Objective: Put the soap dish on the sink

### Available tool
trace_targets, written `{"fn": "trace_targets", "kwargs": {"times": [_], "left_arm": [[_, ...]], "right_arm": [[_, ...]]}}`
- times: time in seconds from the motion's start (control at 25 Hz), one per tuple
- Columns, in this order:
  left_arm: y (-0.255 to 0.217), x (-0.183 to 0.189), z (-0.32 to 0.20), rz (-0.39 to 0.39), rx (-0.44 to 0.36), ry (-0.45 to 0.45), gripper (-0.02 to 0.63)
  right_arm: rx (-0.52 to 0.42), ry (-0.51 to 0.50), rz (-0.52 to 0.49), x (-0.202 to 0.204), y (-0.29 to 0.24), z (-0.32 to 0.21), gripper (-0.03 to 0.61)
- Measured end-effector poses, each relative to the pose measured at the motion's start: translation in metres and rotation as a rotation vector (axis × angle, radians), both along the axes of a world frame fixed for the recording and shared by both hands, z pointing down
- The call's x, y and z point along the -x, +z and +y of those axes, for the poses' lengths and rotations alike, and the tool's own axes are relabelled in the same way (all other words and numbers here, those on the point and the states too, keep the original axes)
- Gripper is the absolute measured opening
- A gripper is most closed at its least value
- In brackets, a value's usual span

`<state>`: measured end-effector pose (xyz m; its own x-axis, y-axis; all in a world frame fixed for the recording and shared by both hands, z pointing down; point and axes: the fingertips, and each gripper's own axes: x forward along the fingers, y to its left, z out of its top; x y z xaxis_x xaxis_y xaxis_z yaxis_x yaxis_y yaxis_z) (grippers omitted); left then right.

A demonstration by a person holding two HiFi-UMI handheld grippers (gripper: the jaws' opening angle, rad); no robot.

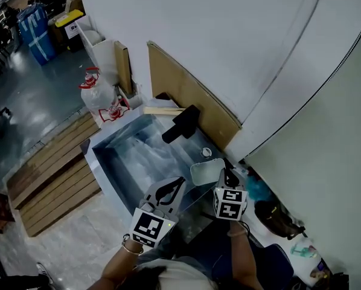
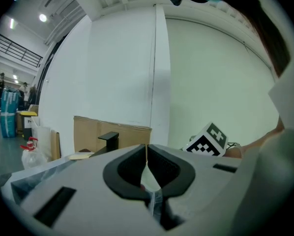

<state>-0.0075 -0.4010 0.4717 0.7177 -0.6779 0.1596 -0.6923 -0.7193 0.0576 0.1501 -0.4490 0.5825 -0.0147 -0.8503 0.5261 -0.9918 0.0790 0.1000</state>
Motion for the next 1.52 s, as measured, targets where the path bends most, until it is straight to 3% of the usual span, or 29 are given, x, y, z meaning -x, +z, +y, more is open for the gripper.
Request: {"fn": "trace_targets", "kwargs": {"times": [0.68,0.96,1.52], "left_arm": [[0.028,0.0,-0.016,-0.025,0.059,0.001,0.017],[0.034,0.002,-0.018,-0.039,0.065,-0.006,0.017],[0.033,-0.007,-0.016,-0.05,0.063,-0.017,0.017]], "right_arm": [[0.022,-0.013,0.044,-0.02,0.05,-0.029,0.034],[0.039,0.025,-0.041,-0.026,0.067,-0.033,0.034],[0.066,0.028,-0.101,-0.033,0.084,-0.036,0.034]]}}
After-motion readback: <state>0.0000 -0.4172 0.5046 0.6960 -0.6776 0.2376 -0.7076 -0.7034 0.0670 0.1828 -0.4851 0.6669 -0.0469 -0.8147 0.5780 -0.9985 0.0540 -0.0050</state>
